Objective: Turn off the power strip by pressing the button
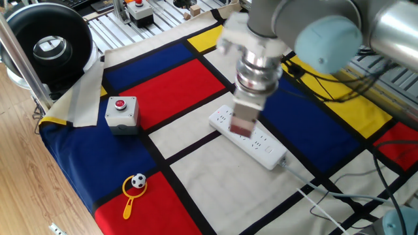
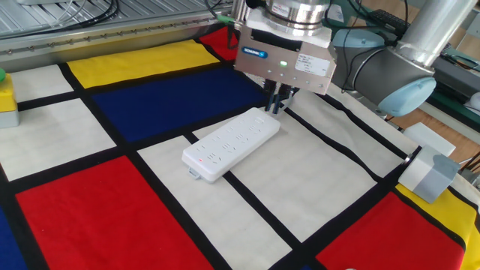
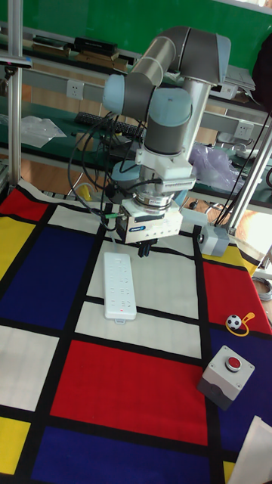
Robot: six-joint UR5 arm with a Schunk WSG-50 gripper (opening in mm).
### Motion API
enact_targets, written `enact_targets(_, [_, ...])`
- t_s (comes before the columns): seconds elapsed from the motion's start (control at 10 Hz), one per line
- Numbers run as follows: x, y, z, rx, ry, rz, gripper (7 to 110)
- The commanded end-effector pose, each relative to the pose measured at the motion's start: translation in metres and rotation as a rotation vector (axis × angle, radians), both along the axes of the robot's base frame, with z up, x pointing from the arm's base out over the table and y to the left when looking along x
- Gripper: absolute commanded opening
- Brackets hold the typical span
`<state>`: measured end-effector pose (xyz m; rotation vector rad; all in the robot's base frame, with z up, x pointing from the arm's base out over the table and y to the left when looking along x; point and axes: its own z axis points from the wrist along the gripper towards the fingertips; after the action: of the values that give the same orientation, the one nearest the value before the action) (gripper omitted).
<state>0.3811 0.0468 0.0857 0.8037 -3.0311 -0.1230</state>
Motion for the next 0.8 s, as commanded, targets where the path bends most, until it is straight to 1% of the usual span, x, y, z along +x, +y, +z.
enact_targets(0.0, [-0.049,0.005,-0.027,0.086,0.033,0.115,7])
enact_targets(0.1, [-0.061,0.001,-0.034,0.085,0.04,0.129,7])
enact_targets(0.2, [-0.063,-0.012,-0.037,0.07,0.036,0.192,7])
enact_targets(0.3, [-0.061,-0.018,-0.036,0.063,0.022,0.199,7])
enact_targets(0.4, [-0.052,-0.014,-0.034,0.064,-0.006,0.195,7])
enact_targets(0.5, [-0.045,-0.005,-0.032,0.079,-0.025,0.19,7])
enact_targets(0.6, [-0.03,-0.01,-0.032,0.054,-0.081,0.163,7])
enact_targets(0.7, [-0.018,-0.025,-0.033,-0.011,-0.124,0.15,7])
